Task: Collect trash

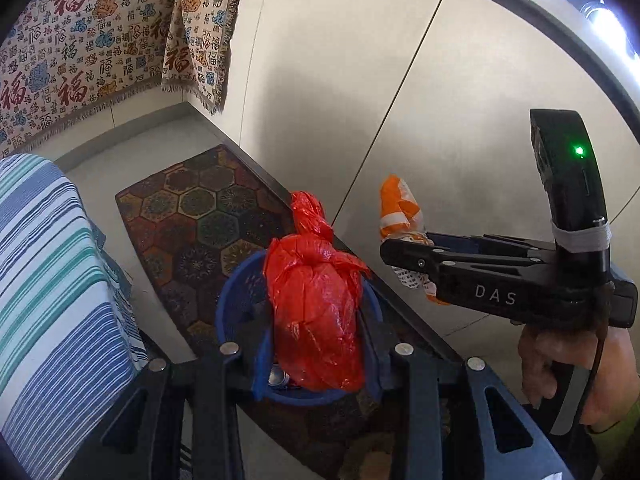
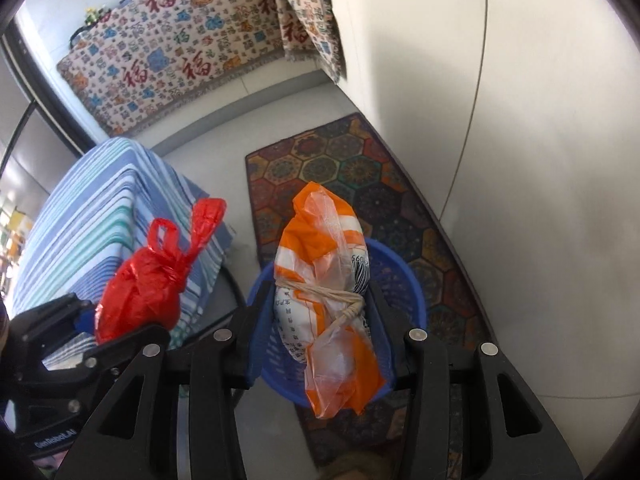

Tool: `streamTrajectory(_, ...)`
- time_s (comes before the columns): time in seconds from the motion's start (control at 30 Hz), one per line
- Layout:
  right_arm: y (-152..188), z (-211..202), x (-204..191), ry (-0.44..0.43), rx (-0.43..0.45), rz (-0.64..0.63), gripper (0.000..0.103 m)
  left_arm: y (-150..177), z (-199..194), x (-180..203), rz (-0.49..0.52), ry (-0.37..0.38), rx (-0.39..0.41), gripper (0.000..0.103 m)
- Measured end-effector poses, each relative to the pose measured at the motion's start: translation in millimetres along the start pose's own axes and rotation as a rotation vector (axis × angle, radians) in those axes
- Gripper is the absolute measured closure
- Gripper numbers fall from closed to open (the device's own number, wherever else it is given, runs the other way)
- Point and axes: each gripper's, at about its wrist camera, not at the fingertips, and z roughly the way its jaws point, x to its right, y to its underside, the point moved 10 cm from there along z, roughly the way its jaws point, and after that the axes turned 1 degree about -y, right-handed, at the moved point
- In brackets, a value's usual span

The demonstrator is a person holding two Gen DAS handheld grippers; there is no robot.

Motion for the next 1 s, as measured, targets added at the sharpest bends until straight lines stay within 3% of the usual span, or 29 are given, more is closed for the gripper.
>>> streamTrajectory(0.13,1,17,13,-0.021,-0.017,0.036,0.053,5,14,8,0.024,-0.012,-0.016,0.063)
streamTrajectory(0.23,2,25,22,-0.04,-0.007,0.072,0.027,6,26,9,0.043,-0.037,-0.027,0.053)
streamTrajectory(0.4,-2,13,38,-0.002,0.043,0.133,0.019,3,27,12,0.053,-0.05,-0.02,0.05)
streamTrajectory(0.47,-2,2,43,0.027,0.065,0.15,0.008,-1,19,12,0.045,-0.043,0.008,0.05)
streamTrajectory(0.53,-2,-11,41,0.051,0.082,0.155,0.0,-4,4,12,0.047,-0.068,0.057,0.043)
streamTrajectory(0.6,4,-27,37,0.06,0.085,0.149,0.001,-4,-16,15,0.06,-0.103,0.105,0.028)
streamTrajectory(0.7,13,-48,26,0.062,0.084,0.129,0.0,2,-47,21,0.056,-0.101,0.148,0.017)
streamTrajectory(0.77,26,-68,18,0.066,0.096,0.09,0.0,12,-64,24,0.034,-0.082,0.136,0.01)
streamTrajectory(0.8,35,-78,14,0.067,0.103,0.073,0.0,20,-68,27,0.033,-0.069,0.108,0.0)
streamTrajectory(0.9,62,-107,6,0.11,0.128,0.059,0.0,40,-85,36,0.04,-0.047,0.065,0.0)
streamTrajectory(1.0,86,-135,5,0.146,0.152,0.081,0.0,60,-100,42,0.064,-0.101,0.066,0.0)
